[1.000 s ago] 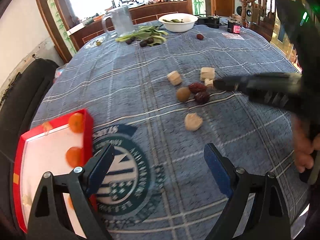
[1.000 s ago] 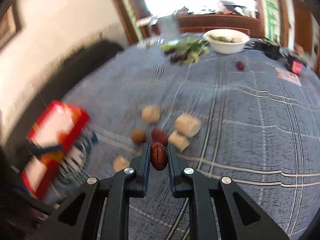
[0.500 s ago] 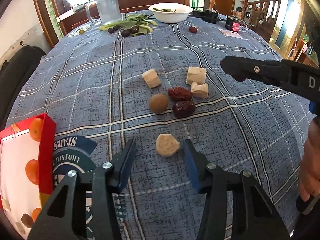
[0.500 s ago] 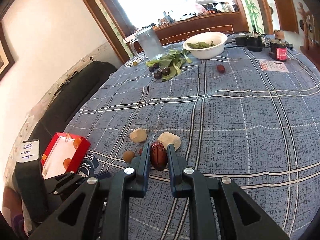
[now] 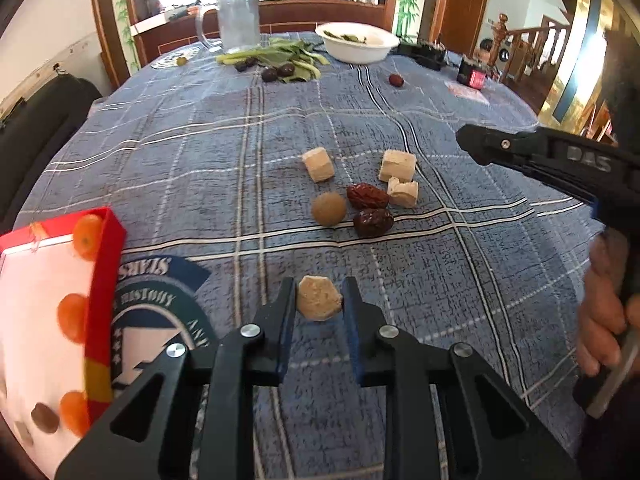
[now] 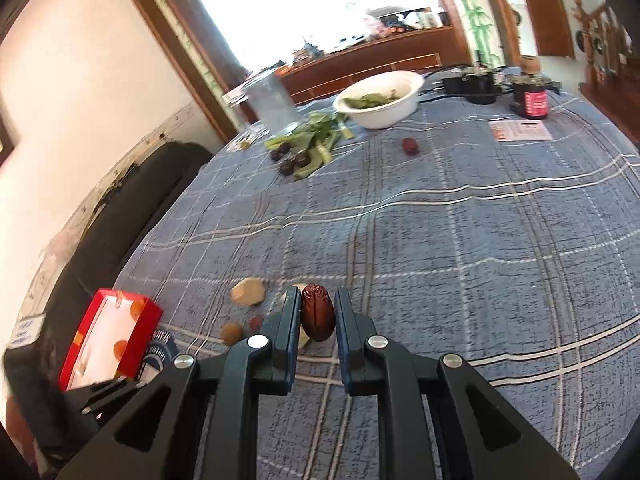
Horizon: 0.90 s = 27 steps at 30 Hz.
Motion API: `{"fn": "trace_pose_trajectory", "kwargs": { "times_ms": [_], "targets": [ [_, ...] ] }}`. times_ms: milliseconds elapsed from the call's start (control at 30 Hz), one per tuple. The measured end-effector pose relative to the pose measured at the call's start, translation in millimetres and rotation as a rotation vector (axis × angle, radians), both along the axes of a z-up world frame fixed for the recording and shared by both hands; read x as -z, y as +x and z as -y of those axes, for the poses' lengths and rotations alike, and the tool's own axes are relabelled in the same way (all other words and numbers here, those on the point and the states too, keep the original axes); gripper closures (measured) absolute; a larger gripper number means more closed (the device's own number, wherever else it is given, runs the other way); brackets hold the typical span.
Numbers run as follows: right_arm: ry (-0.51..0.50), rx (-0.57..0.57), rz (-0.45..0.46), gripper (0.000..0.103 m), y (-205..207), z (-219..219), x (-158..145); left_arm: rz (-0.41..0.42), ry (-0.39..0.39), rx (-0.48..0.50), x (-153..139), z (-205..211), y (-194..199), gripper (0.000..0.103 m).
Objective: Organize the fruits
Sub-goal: 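Carry the tan cake over the tray with the left tool while the right carries the date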
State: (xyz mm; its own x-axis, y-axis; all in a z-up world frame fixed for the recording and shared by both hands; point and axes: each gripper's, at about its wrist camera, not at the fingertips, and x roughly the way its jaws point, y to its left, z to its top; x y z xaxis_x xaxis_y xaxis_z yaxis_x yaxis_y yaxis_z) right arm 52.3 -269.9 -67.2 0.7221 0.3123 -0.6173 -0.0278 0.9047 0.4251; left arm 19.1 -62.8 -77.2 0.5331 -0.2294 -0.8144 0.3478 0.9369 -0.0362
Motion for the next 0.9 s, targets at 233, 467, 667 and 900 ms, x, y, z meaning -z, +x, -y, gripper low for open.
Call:
{"fn": "trace_pose_trajectory", "kwargs": {
  "times_ms": [233,467,667,900],
  "targets": [
    [0.002,0.079,0.001,0.088,3,14,2,0.079,-0.045,-0.029,-31,-33,-33,0.078],
    [-0.020,0.169,0.002,0.088,2,28,6,0.133,-0.068,-0.125,-50,-95,-63,0.078],
    [-0.070,0.217,0.018,0.088,-1,27,7,0.171,-0.072,-0.275,-53,-170,-84,0.078],
    [-0.115,0.058,0.005,0.088,-7,-41,-3,0.195,-0.084,-0.405,-50,-238,-87,0.078]
  ]
}}
